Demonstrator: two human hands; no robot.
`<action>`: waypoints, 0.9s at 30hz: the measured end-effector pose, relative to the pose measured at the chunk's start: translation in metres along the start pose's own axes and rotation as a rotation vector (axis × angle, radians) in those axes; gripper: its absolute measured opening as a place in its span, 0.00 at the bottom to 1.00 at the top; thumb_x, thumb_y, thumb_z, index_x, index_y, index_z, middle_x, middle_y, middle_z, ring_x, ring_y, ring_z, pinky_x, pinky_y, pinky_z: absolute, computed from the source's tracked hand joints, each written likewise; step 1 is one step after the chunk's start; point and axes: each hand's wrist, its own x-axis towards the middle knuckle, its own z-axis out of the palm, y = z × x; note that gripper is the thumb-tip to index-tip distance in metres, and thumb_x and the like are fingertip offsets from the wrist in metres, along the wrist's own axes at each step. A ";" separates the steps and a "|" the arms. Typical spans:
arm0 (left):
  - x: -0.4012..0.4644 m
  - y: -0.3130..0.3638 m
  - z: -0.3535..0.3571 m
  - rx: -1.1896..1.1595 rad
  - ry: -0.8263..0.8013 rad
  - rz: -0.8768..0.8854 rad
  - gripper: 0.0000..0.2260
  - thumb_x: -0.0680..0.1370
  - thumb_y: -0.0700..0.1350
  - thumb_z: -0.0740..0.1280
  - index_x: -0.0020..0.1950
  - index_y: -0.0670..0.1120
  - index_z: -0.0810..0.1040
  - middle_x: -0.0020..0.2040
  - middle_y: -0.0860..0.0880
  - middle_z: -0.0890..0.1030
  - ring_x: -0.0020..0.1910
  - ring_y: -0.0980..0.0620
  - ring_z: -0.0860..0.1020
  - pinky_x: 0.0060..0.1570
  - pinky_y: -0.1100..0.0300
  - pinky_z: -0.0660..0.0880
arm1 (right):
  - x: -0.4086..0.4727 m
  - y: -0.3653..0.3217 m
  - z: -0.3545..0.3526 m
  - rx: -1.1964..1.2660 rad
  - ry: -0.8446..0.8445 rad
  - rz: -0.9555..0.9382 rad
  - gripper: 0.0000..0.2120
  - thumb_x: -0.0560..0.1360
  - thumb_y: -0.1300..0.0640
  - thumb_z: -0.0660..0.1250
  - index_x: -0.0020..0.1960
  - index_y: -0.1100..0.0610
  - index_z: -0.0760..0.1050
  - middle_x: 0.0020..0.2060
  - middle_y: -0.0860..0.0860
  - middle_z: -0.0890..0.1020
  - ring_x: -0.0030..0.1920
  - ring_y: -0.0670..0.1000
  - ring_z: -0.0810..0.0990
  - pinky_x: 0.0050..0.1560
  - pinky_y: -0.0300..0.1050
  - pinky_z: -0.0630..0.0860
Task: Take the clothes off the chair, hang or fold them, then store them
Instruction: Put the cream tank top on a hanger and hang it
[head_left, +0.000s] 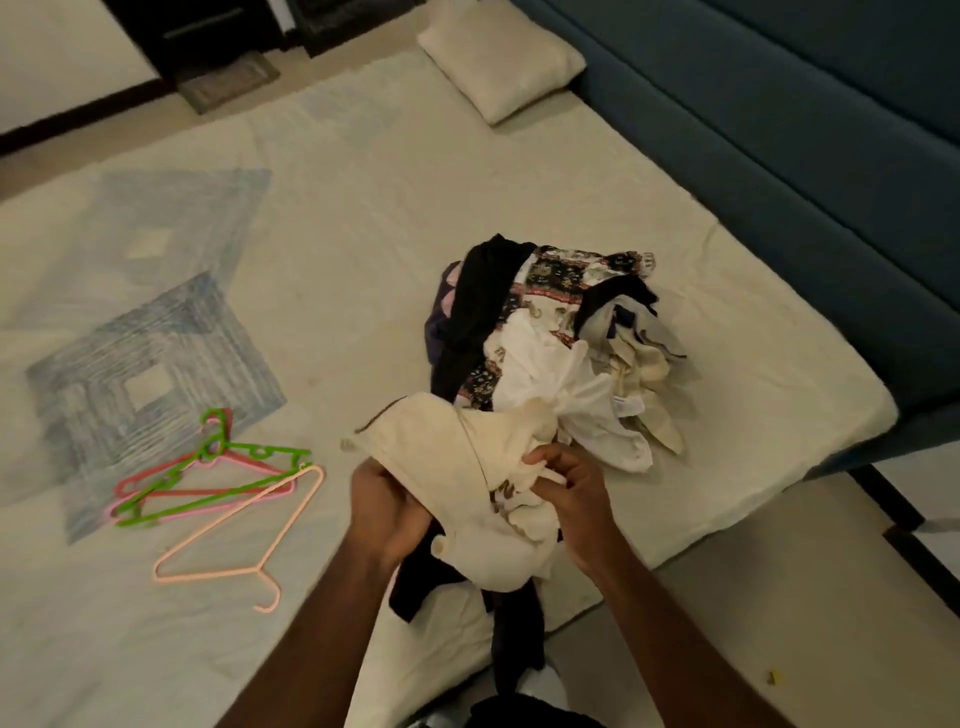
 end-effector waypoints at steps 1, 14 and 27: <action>-0.006 0.013 -0.007 -0.114 -0.118 0.015 0.17 0.84 0.51 0.59 0.64 0.43 0.80 0.63 0.41 0.82 0.62 0.41 0.80 0.68 0.45 0.72 | 0.000 0.000 0.004 0.027 -0.059 -0.002 0.12 0.65 0.66 0.71 0.40 0.50 0.84 0.41 0.56 0.83 0.46 0.55 0.82 0.48 0.49 0.79; -0.050 0.083 -0.101 0.232 -0.396 0.111 0.39 0.68 0.43 0.80 0.75 0.35 0.69 0.71 0.36 0.74 0.71 0.38 0.73 0.68 0.46 0.73 | -0.016 0.035 0.087 0.144 -0.334 0.858 0.25 0.79 0.38 0.67 0.66 0.55 0.79 0.61 0.58 0.83 0.63 0.60 0.81 0.69 0.58 0.73; -0.054 0.189 -0.329 0.692 0.075 0.432 0.13 0.74 0.27 0.69 0.49 0.44 0.81 0.38 0.49 0.82 0.38 0.51 0.78 0.34 0.60 0.76 | -0.051 0.057 0.230 0.173 -0.118 0.384 0.18 0.74 0.69 0.67 0.64 0.62 0.78 0.55 0.60 0.84 0.63 0.64 0.79 0.55 0.53 0.80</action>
